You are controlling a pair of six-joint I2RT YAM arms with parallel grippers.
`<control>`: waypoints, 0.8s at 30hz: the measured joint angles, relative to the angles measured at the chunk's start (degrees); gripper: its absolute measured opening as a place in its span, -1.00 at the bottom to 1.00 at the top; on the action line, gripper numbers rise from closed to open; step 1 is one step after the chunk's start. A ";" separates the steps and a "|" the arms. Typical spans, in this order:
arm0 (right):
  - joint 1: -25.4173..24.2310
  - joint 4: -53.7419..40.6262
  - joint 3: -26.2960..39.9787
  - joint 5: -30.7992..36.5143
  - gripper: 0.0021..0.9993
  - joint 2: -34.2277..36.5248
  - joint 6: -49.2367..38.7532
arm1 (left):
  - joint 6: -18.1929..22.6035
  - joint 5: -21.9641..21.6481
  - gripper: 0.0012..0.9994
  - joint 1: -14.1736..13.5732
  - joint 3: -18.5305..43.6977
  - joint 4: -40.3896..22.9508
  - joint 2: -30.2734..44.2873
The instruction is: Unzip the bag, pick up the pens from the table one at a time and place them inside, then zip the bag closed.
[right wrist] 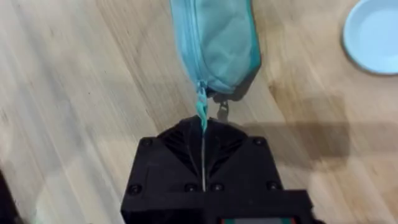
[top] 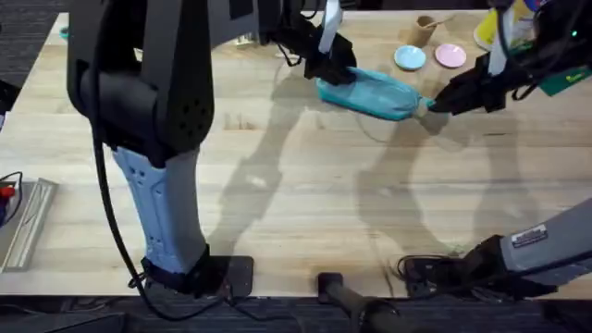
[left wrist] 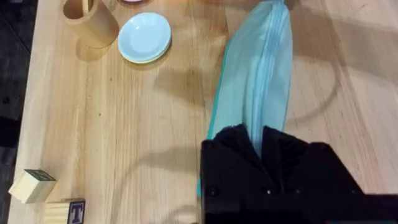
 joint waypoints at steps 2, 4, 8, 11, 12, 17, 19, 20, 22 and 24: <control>-0.06 1.83 -1.85 -0.16 -0.94 0.00 0.58 | 0.00 0.01 -0.92 0.00 0.00 -0.02 -0.01; -0.07 3.95 -3.87 -0.44 -0.94 0.00 1.36 | 0.00 0.02 -0.92 0.00 0.00 -0.02 0.00; -0.09 9.18 -7.41 -0.72 -0.94 -0.01 3.61 | 0.00 0.01 -0.92 0.00 0.00 -0.02 0.00; -0.09 12.08 -9.59 -1.36 -0.94 -0.02 5.51 | 0.00 0.02 -0.92 0.00 0.00 -0.05 0.00; -0.09 13.00 -10.27 -1.64 -0.94 -0.02 6.13 | 0.00 0.07 -0.92 0.00 0.00 -0.09 0.00; -0.09 14.11 -11.65 -2.28 -0.94 -0.02 8.03 | 0.00 0.09 -0.92 0.00 0.00 -0.39 0.00; -0.09 14.20 -11.74 -2.28 -0.94 -0.02 8.38 | 0.00 0.09 -0.92 0.00 0.00 -0.39 0.00; -0.09 14.20 -11.74 -2.28 -0.94 -0.02 8.62 | 0.00 0.09 -0.92 0.00 0.00 -0.39 -0.02; -0.13 14.14 -11.74 -2.23 -0.88 -0.02 9.74 | 0.00 0.09 -0.92 0.00 0.00 -0.39 0.00; -0.34 13.78 -12.07 -0.71 -0.33 -0.02 11.00 | 0.00 -0.02 -0.92 0.14 0.00 -0.27 0.00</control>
